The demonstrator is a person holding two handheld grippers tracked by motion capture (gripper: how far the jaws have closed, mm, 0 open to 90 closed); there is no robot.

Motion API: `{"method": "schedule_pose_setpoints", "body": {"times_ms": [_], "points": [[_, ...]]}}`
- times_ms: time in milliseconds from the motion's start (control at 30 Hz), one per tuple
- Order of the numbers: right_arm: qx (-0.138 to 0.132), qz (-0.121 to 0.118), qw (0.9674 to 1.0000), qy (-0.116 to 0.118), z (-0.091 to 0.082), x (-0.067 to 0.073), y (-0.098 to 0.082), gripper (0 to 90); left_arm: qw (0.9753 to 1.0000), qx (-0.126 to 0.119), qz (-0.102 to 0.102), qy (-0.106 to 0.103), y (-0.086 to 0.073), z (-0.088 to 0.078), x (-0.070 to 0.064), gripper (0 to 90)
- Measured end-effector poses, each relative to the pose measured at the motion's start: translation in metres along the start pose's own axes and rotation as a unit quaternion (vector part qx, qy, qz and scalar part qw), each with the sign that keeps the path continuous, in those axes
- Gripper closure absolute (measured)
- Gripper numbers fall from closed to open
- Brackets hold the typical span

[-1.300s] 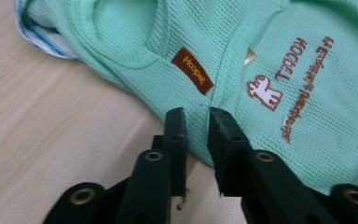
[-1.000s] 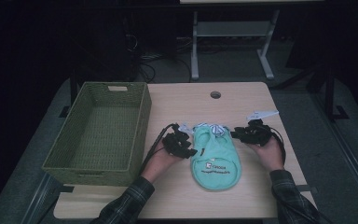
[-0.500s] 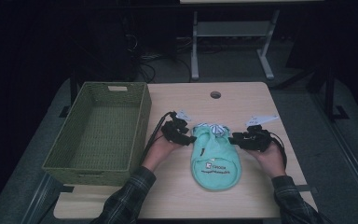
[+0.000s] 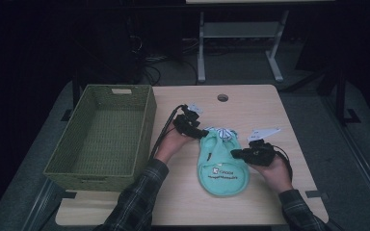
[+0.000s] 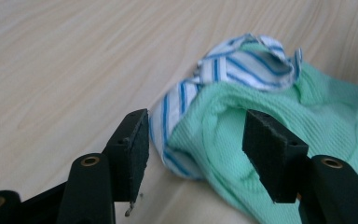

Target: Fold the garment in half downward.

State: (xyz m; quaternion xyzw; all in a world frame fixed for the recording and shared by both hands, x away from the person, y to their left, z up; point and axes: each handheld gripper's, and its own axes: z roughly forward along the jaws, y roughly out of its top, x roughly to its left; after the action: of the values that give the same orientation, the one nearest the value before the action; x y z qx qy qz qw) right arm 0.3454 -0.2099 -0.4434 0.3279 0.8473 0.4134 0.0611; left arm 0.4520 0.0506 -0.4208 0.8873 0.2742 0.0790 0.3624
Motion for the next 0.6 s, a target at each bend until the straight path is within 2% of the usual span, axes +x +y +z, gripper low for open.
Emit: {"method": "schedule_pose_setpoints", "body": {"times_ms": [167, 200, 233, 267, 367, 500, 567, 600], "points": [[0.003, -0.002, 1.0000, 0.004, 0.012, 0.008, 0.004, 89.7, 1.0000, -0.007, 0.000, -0.002, 0.011, 0.009, 0.001, 37.9], [0.002, -0.008, 1.0000, 0.004, 0.014, 0.008, 0.005, 89.7, 1.0000, -0.006, 0.002, -0.003, 0.013, 0.011, 0.002, 37.6], [0.005, -0.002, 1.0000, 0.003, 0.017, 0.009, 0.006, 89.8, 0.9999, -0.011, -0.003, -0.006, 0.015, 0.014, 0.001, 37.3], [0.003, -0.009, 1.0000, 0.001, 0.020, 0.009, 0.006, 89.8, 0.9999, -0.013, -0.003, -0.007, 0.017, 0.016, 0.001, 37.1], [0.004, -0.011, 0.9999, -0.001, 0.028, 0.008, 0.009, 89.8, 0.9998, -0.003, 0.014, -0.013, 0.022, 0.021, 0.002, 36.8], [0.011, -0.009, 0.9999, -0.007, 0.036, 0.007, 0.009, 89.8, 0.9997, -0.008, 0.008, -0.020, 0.026, 0.030, 0.000, 35.6], [0.017, -0.015, 0.9997, -0.010, 0.040, 0.006, 0.007, 89.8, 0.9996, -0.005, 0.013, -0.024, 0.028, 0.035, -0.001, 35.2], [0.022, -0.014, 0.9996, -0.012, 0.041, 0.005, 0.006, 89.8, 0.9996, -0.007, 0.009, -0.025, 0.028, 0.039, -0.002, 34.6]]}}
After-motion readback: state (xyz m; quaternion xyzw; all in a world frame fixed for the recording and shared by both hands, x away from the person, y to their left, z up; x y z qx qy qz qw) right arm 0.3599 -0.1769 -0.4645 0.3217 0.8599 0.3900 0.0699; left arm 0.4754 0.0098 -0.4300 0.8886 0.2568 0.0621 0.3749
